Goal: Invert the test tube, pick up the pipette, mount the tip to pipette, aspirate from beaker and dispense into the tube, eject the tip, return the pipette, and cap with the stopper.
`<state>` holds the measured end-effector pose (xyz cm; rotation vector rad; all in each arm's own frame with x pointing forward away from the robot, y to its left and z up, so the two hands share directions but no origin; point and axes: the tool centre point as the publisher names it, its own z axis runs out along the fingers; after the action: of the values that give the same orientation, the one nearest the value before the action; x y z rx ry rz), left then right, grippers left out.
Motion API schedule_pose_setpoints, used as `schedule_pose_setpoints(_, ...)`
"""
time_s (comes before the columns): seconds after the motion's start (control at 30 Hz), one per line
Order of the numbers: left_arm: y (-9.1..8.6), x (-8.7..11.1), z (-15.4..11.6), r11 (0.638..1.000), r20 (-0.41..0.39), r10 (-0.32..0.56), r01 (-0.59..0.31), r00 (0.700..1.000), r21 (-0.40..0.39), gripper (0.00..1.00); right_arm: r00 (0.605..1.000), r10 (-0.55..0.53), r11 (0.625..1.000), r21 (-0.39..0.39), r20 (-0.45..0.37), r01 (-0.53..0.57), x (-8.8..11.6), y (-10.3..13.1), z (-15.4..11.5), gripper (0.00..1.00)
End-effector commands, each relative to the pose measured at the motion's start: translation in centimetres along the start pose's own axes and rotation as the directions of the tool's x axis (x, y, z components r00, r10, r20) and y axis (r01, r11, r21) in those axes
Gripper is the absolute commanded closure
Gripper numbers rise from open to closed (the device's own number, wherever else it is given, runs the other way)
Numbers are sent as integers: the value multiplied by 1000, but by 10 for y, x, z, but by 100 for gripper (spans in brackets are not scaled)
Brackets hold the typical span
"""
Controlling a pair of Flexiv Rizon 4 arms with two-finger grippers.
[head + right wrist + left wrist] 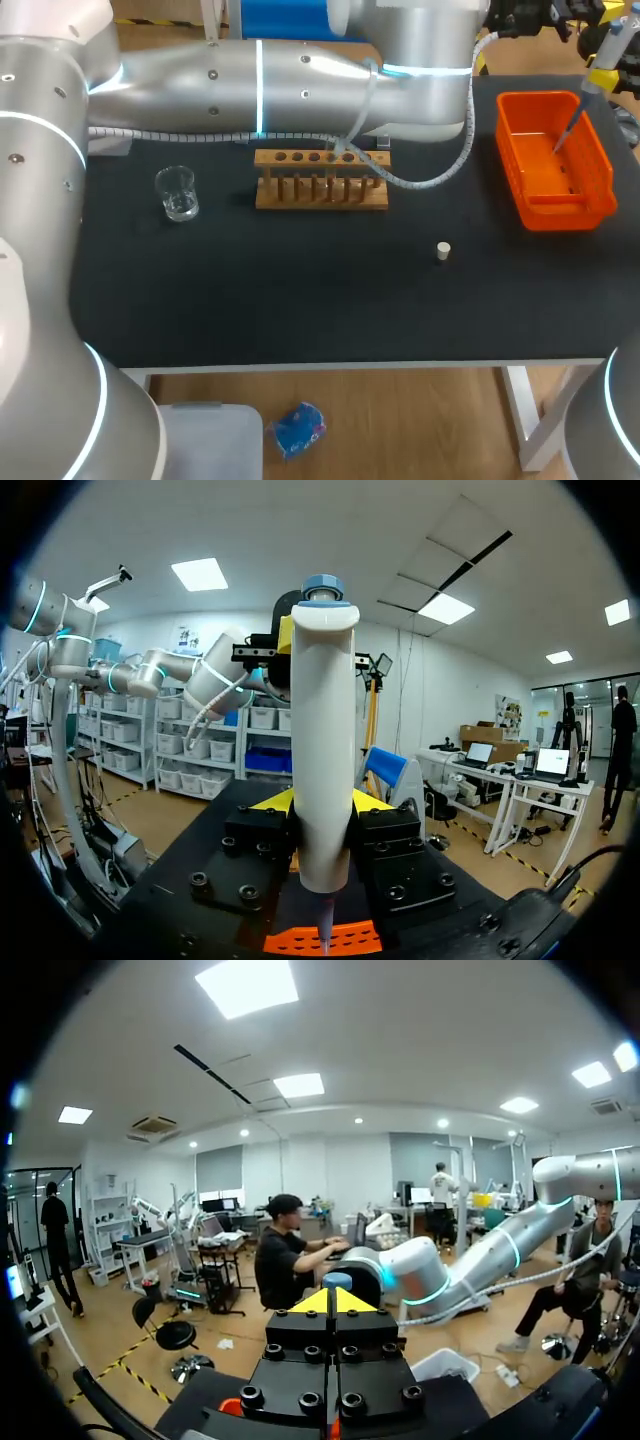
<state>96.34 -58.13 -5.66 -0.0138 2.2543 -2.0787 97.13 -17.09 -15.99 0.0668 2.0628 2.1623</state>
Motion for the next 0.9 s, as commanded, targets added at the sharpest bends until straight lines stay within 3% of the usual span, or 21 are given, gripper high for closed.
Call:
schedule_pose_setpoints(0.03, 6, 0, 6, 991, 6, 0, -1, 1000, 132, 100, 1000, 0, 1000, 0, -6, 0, -2, 0, -1, 100)
schedule_pose_setpoints(0.9, 13, 4, 4, 997, 7, 22, -22, 1000, 79, 100, 1000, 0, 1000, 0, -6, 0, -2, 0, -1, 100)
